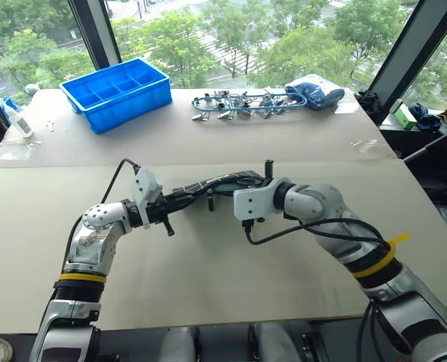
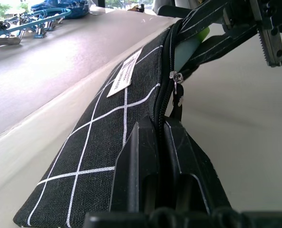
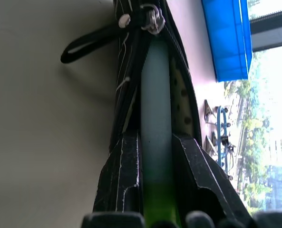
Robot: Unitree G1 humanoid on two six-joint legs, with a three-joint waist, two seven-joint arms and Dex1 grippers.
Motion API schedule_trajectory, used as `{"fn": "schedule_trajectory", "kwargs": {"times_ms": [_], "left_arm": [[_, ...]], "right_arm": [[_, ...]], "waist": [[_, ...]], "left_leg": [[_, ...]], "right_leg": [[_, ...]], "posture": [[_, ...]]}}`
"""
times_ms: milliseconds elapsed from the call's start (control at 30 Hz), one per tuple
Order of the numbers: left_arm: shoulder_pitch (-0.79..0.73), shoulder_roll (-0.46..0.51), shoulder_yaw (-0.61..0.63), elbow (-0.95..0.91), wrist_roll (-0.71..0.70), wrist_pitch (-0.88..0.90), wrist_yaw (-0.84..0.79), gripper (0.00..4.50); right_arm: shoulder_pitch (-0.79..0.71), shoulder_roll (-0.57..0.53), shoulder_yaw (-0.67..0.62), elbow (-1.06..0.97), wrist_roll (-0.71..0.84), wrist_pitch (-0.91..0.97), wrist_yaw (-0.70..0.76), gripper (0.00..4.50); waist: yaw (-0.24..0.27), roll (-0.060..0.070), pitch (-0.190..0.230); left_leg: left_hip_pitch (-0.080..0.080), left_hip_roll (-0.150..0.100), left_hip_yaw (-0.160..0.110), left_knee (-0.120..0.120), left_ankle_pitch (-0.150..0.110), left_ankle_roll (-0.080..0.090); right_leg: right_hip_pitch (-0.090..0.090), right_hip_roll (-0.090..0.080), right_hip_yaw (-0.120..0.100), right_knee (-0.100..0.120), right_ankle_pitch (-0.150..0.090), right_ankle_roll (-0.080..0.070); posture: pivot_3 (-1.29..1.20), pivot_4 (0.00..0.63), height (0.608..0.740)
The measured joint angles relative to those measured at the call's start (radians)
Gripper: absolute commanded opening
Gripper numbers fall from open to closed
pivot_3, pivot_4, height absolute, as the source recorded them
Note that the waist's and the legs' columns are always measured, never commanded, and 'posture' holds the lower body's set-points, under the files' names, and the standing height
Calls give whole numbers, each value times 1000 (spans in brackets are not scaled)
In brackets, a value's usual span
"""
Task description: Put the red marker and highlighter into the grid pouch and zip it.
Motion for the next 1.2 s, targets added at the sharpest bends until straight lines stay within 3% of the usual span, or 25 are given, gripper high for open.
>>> {"fn": "schedule_trajectory", "kwargs": {"times_ms": [200,233,433,567,700,933,1067,1200], "left_arm": [[1,1,0,1,1,0,-2,0],[1,0,0,2,1,0,-2,0],[1,0,0,1,1,0,-2,0],[1,-1,0,0,0,0,0,0],[3,0,1,-1,-1,0,-1,0],[2,0,-1,0,0,0,-5,0],[2,0,-1,0,-1,1,-11,0],[2,0,-1,0,-1,1,-12,0]], "right_arm": [[-19,44,20,106,-21,-105,-37,436],[-23,47,20,124,-22,-122,-46,936],[-28,82,-31,177,46,-100,-30,2987],[-39,67,-114,179,133,-71,-4,2987],[38,-18,-271,49,381,24,155,2987],[160,-112,-525,-198,904,657,331,2987],[297,-189,-536,-283,1005,823,358,2987],[370,-128,-427,-295,997,891,281,2987]], "waist": [[1,0,0],[1,0,0],[0,0,0],[2,0,0],[7,0,0],[10,0,0],[15,0,0],[8,0,0]], "left_leg": [[0,0,0,0,1,-1],[0,0,0,0,1,-1],[0,0,0,0,1,-1],[0,0,0,0,1,-1],[1,1,-1,0,-2,4],[4,1,-3,0,-4,7],[5,1,-3,0,-5,8],[5,0,-3,0,-5,8]], "right_leg": [[0,0,0,0,0,0],[0,0,0,0,0,0],[0,0,0,1,0,0],[0,0,0,1,0,0],[3,0,-1,0,0,0],[6,-1,-1,-1,0,0],[7,-1,-1,-2,0,0],[6,0,0,0,0,0]], "posture": [[0,150,740],[0,150,740],[0,150,740],[0,150,740],[0,150,740],[0,150,740],[0,150,740],[0,150,740]]}}
